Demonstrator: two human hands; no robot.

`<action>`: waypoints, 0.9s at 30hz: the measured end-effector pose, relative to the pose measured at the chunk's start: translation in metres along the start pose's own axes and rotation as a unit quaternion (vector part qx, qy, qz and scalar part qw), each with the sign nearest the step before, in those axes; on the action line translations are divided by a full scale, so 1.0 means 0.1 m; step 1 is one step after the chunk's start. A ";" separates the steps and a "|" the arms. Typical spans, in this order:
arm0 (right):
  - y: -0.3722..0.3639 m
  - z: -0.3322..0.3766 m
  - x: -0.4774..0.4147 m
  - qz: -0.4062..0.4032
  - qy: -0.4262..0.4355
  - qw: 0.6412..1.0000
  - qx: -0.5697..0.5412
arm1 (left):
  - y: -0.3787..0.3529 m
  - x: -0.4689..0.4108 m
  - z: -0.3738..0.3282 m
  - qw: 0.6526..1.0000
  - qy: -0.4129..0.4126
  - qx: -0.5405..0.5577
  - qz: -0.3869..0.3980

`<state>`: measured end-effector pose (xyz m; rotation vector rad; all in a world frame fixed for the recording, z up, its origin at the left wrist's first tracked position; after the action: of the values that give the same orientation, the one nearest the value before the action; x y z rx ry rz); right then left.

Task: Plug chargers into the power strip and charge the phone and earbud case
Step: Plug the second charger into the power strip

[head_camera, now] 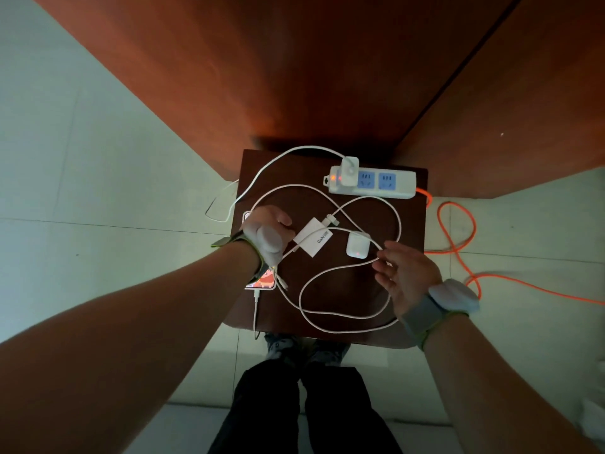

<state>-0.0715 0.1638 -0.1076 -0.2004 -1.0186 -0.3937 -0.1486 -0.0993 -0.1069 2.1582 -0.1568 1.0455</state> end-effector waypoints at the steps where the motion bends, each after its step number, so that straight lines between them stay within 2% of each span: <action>1: 0.00 -0.01 -0.06 0.005 -0.002 1.000 0.005 | -0.04 -0.05 -0.02 1.000 -0.003 0.001 0.007; 8: 0.03 -0.03 -0.51 0.074 -0.035 0.997 -0.005 | -0.44 -0.27 -0.09 0.997 -0.028 -0.044 0.063; 11: 0.05 -0.03 -0.62 0.104 -0.058 0.993 -0.020 | -0.53 -0.29 -0.15 0.995 -0.035 -0.084 0.042; 19: 0.33 -0.01 -0.87 0.078 -0.065 0.995 0.009 | -0.66 -0.28 -0.30 0.972 -0.034 -0.233 -0.016; 27: 0.51 -0.01 -0.93 0.065 -0.051 0.996 0.032 | -0.59 -0.16 -0.36 0.963 -0.051 -0.259 -0.044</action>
<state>-0.0933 0.2310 -0.1867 -0.2303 -1.1097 -0.2348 -0.1591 -0.0354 -0.1368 1.7222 -0.3386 0.7404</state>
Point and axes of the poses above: each hand's wrist, its own x-axis away from the middle knuckle, its own y-axis out of the back of the hand, z = x × y, the point moved 10 cm from there along -x, towards the middle knuckle, and after that the axes turned 2 degrees about -x, right-handed, at the moved point
